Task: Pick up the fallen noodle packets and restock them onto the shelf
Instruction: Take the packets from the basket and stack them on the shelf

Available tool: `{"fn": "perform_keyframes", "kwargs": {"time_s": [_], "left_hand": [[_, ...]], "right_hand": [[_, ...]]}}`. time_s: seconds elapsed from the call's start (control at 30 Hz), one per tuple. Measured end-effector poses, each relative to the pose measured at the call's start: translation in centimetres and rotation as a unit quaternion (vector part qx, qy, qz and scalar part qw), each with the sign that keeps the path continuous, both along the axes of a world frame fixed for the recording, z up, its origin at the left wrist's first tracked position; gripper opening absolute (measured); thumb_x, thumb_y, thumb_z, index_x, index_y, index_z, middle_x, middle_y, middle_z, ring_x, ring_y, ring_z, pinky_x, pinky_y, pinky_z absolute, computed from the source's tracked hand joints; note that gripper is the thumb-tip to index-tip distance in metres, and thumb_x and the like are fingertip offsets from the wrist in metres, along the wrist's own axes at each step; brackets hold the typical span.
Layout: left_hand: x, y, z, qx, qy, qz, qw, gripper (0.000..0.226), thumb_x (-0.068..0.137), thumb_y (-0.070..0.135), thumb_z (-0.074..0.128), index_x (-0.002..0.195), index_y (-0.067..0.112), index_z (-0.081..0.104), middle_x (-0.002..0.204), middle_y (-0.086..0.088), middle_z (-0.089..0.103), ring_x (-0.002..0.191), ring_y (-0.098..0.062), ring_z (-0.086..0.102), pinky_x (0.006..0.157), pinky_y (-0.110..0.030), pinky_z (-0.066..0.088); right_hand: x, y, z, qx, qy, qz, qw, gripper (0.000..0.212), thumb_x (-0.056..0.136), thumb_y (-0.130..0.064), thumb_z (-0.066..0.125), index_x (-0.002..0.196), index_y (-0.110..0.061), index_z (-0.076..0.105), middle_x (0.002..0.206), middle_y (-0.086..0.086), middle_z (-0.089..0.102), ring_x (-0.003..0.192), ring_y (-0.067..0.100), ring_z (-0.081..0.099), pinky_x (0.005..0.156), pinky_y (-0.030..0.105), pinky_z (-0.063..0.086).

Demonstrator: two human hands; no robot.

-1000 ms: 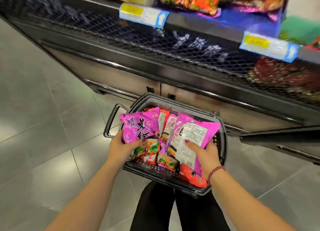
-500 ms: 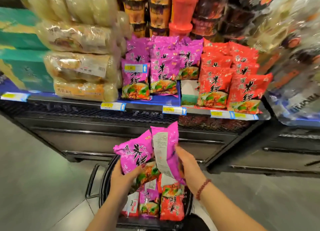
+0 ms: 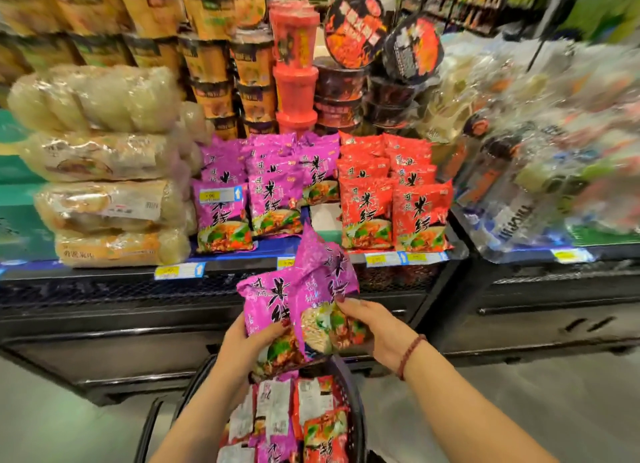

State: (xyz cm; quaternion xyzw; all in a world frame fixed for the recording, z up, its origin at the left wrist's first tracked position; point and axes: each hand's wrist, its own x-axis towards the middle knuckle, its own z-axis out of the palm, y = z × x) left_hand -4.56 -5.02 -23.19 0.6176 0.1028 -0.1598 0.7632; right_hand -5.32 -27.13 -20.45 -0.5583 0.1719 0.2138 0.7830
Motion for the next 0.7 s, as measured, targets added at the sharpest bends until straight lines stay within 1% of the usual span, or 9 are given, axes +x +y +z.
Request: {"fn": "perform_keyframes", "kwargs": {"time_s": [0.1, 0.2, 0.3, 0.37, 0.4, 0.5, 0.57, 0.63, 0.7], "left_hand": [[1.4, -1.9, 0.2, 0.016, -0.008, -0.028, 0.999, 0.051, 0.069, 0.012, 0.083, 0.117, 0.013, 0.065, 0.106, -0.014, 0.073, 0.097, -0.032, 0.07, 0.091, -0.051, 0.053], [2.8, -3.6, 0.6, 0.032, -0.025, -0.027, 0.999, 0.044, 0.073, 0.012, 0.081, 0.115, 0.015, 0.066, 0.104, -0.009, 0.074, 0.097, -0.029, 0.07, 0.089, -0.047, 0.053], [4.2, -4.7, 1.0, 0.043, -0.029, 0.006, 0.999, 0.042, 0.075, 0.008, 0.08, 0.114, 0.013, 0.065, 0.103, -0.009, 0.075, 0.094, -0.025, 0.071, 0.079, -0.037, 0.053], [5.3, -5.0, 1.4, 0.04, -0.027, 0.04, 0.998, 0.039, 0.074, 0.008, 0.079, 0.11, 0.013, 0.066, 0.099, -0.008, 0.075, 0.09, -0.024, 0.072, 0.074, -0.034, 0.053], [6.0, -5.0, 1.6, 0.038, -0.025, 0.056, 0.997, 0.039, 0.072, 0.009, 0.081, 0.108, 0.014, 0.066, 0.097, -0.009, 0.075, 0.087, -0.023, 0.072, 0.073, -0.034, 0.053], [8.2, -5.0, 2.0, 0.049, -0.026, 0.097, 0.994, 0.028, 0.079, 0.003, 0.074, 0.103, 0.015, 0.066, 0.093, -0.008, 0.075, 0.076, -0.016, 0.072, 0.069, -0.032, 0.054], [10.1, -4.6, 2.2, 0.078, -0.032, 0.104, 0.991, 0.022, 0.083, 0.003, 0.071, 0.099, 0.018, 0.065, 0.09, -0.003, 0.075, 0.073, -0.01, 0.07, 0.069, -0.027, 0.053], [12.0, -4.1, 2.6, 0.097, -0.038, 0.11, 0.988, 0.023, 0.083, 0.004, 0.072, 0.101, 0.016, 0.065, 0.092, -0.004, 0.074, 0.078, -0.013, 0.069, 0.075, -0.028, 0.053], [14.1, -3.5, 2.9, 0.1, -0.037, 0.116, 0.988, 0.026, 0.082, 0.002, 0.071, 0.105, 0.013, 0.064, 0.096, -0.006, 0.073, 0.082, -0.016, 0.068, 0.081, -0.033, 0.052]], "right_hand": [[0.5, -1.9, 0.8, -0.016, -0.002, 0.024, 1.0, 0.04, 0.066, -0.029, 0.076, 0.101, -0.009, 0.069, 0.094, 0.007, 0.074, 0.08, 0.017, 0.071, 0.076, 0.033, 0.057], [1.8, -3.7, 1.2, -0.03, 0.0, 0.018, 0.999, 0.049, 0.067, -0.025, 0.078, 0.11, -0.005, 0.066, 0.098, 0.009, 0.074, 0.084, 0.02, 0.071, 0.074, 0.033, 0.059], [3.3, -5.6, 1.4, -0.027, -0.018, -0.011, 0.999, 0.034, 0.079, -0.009, 0.073, 0.11, -0.001, 0.063, 0.085, 0.007, 0.075, 0.073, 0.016, 0.072, 0.057, 0.026, 0.056], [4.7, -6.9, 1.2, -0.017, -0.014, -0.042, 0.999, 0.025, 0.08, -0.005, 0.073, 0.104, -0.006, 0.063, 0.084, 0.005, 0.075, 0.074, 0.016, 0.071, 0.057, 0.027, 0.057], [5.5, -7.5, 0.9, -0.007, -0.015, -0.059, 0.998, 0.032, 0.078, -0.006, 0.075, 0.107, -0.007, 0.061, 0.089, 0.006, 0.075, 0.079, 0.018, 0.072, 0.063, 0.029, 0.059], [8.3, -8.9, 0.5, 0.014, -0.005, -0.093, 0.996, 0.08, 0.065, -0.012, 0.083, 0.136, -0.007, 0.046, 0.107, 0.012, 0.072, 0.095, 0.026, 0.071, 0.075, 0.039, 0.06], [10.3, -9.7, 0.4, 0.024, -0.013, -0.106, 0.994, 0.081, 0.06, -0.012, 0.082, 0.134, -0.005, 0.049, 0.106, 0.013, 0.072, 0.089, 0.025, 0.072, 0.068, 0.036, 0.06], [12.0, -10.1, 0.7, 0.021, -0.017, -0.107, 0.994, 0.082, 0.056, -0.014, 0.082, 0.131, -0.002, 0.052, 0.105, 0.013, 0.072, 0.09, 0.025, 0.071, 0.067, 0.034, 0.058], [13.5, -10.1, 0.5, 0.011, -0.031, -0.101, 0.994, 0.068, 0.065, -0.009, 0.08, 0.128, -0.001, 0.054, 0.102, 0.011, 0.072, 0.096, 0.024, 0.068, 0.068, 0.032, 0.055]]}}
